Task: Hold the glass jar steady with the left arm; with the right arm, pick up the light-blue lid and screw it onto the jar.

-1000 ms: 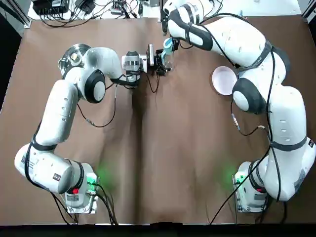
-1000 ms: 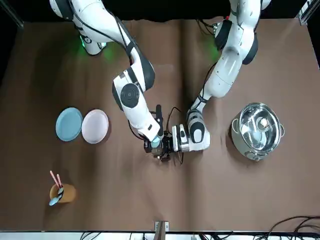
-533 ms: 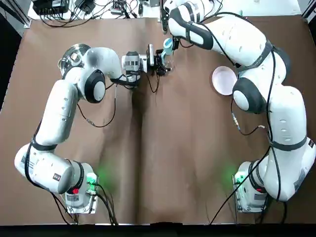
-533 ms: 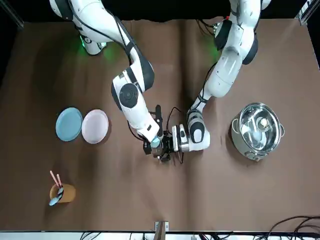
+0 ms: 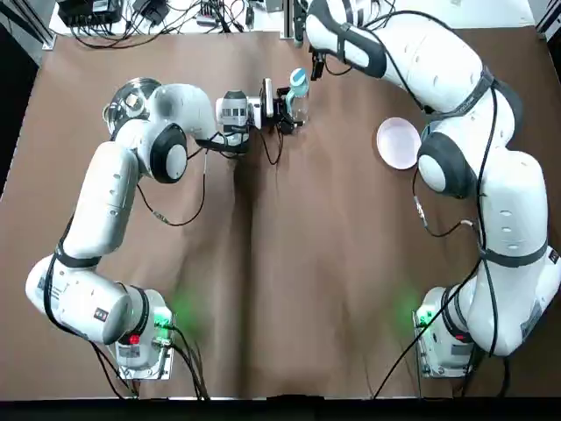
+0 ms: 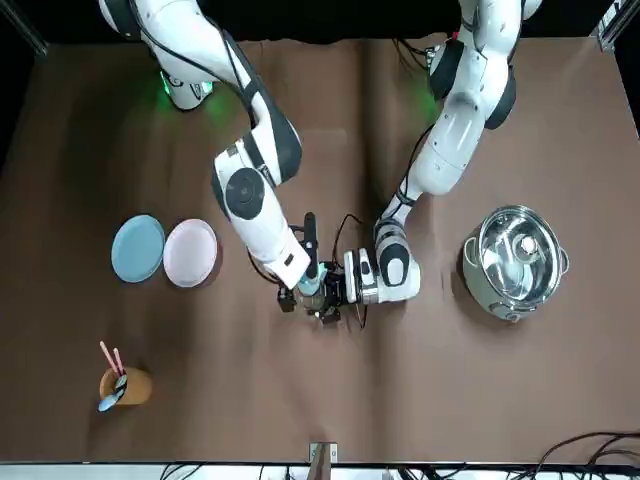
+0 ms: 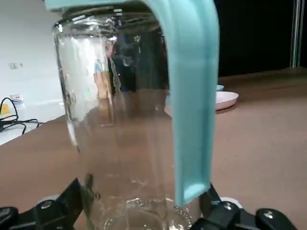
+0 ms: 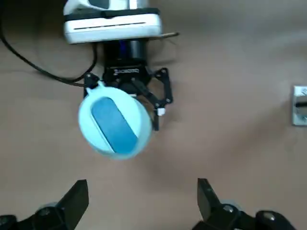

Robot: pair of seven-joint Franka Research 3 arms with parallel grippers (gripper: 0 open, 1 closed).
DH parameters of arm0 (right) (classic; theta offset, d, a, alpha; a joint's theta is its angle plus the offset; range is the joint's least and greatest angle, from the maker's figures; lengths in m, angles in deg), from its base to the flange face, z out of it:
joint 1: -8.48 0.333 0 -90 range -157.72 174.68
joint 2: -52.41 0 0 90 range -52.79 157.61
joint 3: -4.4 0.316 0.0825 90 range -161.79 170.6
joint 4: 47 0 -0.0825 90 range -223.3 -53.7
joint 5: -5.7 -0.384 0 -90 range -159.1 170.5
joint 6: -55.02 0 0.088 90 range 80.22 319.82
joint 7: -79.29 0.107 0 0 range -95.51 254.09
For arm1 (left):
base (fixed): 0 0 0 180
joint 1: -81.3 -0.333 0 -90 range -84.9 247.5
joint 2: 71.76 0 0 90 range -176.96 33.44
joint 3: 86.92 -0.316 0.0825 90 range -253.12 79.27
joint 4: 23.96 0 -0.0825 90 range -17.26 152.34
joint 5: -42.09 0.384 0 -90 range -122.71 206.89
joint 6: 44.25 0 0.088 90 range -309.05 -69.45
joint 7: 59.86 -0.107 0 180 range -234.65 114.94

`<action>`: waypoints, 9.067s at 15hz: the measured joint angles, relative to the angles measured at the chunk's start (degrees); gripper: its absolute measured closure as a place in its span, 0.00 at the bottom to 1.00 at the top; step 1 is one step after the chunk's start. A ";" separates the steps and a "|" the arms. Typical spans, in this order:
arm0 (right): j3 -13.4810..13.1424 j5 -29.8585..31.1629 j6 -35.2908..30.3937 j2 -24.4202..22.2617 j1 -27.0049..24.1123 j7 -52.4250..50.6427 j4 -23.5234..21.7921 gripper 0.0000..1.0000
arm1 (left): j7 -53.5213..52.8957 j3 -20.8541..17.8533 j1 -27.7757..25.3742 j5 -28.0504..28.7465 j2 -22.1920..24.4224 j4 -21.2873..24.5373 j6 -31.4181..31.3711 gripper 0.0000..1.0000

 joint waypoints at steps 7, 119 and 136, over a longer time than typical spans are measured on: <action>-2.20 -1.75 -11.21 -6.88 -3.71 9.88 0.85 0.01 | -0.03 -0.01 0.00 0.03 0.00 -0.01 0.00 0.04; -2.76 -1.66 4.74 5.06 1.59 184.71 -0.82 0.00 | -2.65 -0.32 0.12 1.91 0.00 -0.68 0.42 0.04; -3.08 -3.62 -9.25 0.49 -11.62 151.58 1.06 0.00 | -2.67 -0.37 0.15 2.12 -0.01 -0.75 0.46 0.04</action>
